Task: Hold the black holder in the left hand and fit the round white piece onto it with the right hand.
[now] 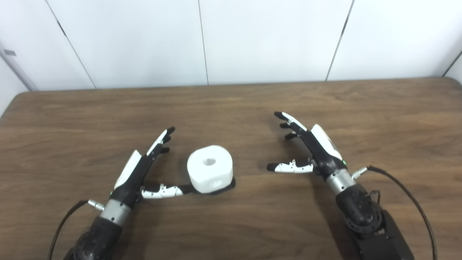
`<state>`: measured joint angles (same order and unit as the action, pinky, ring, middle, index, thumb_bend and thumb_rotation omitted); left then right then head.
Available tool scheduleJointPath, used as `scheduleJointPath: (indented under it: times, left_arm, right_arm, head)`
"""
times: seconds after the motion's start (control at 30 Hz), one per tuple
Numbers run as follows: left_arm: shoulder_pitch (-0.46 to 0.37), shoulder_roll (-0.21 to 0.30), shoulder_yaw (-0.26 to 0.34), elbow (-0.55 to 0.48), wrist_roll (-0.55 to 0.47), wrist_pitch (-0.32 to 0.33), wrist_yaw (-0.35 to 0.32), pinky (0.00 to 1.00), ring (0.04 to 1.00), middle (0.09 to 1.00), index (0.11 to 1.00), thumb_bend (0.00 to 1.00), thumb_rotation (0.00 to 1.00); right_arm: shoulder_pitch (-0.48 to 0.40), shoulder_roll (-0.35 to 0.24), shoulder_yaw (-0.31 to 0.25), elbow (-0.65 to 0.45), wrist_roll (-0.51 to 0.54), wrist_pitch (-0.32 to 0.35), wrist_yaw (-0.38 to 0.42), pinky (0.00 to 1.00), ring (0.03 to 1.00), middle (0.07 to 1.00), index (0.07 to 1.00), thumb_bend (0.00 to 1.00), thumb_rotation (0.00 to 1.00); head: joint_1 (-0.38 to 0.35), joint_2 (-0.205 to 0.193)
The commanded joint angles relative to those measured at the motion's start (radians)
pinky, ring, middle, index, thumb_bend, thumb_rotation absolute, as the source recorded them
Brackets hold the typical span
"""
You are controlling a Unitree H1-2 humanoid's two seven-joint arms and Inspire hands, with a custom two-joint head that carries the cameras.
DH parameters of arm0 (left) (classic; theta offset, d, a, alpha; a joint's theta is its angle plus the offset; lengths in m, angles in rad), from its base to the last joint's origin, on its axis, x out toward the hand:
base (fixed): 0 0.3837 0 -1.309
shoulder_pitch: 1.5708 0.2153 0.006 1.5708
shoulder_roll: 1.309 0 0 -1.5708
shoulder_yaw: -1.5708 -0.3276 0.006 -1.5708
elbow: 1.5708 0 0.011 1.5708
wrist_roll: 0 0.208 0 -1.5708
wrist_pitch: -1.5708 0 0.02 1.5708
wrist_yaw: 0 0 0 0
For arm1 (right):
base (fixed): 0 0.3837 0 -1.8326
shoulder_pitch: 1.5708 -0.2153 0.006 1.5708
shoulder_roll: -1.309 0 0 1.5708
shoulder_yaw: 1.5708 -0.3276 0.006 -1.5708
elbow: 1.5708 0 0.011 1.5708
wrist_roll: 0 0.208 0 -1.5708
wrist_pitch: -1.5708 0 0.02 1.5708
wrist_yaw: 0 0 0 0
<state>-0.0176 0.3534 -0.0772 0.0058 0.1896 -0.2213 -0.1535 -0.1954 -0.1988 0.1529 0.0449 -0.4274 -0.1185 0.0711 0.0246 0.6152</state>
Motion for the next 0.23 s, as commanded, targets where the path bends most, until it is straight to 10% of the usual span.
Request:
scheduleJointPath:
  times: [0.0, 0.2]
  left_arm:
    - [0.006, 0.023, 0.017, 0.034, -0.018, 0.022, -0.012, 0.95, 1.000, 1.000, 1.000, 1.00, 0.33]
    - [0.009, 0.020, 0.033, 0.070, -0.050, -0.001, -0.018, 0.97, 1.000, 1.000, 1.000, 1.00, 0.40]
  right_arm:
    - [-0.029, 0.005, -0.010, 0.007, 0.025, -0.033, -0.022, 0.77, 0.879, 0.930, 0.934, 0.61, 0.27]
    - [-0.033, 0.008, -0.023, 0.034, 0.051, -0.030, -0.036, 0.78, 0.887, 0.932, 0.939, 0.61, 0.30]
  head:
    - [-0.001, 0.000]
    - [0.003, -0.017]
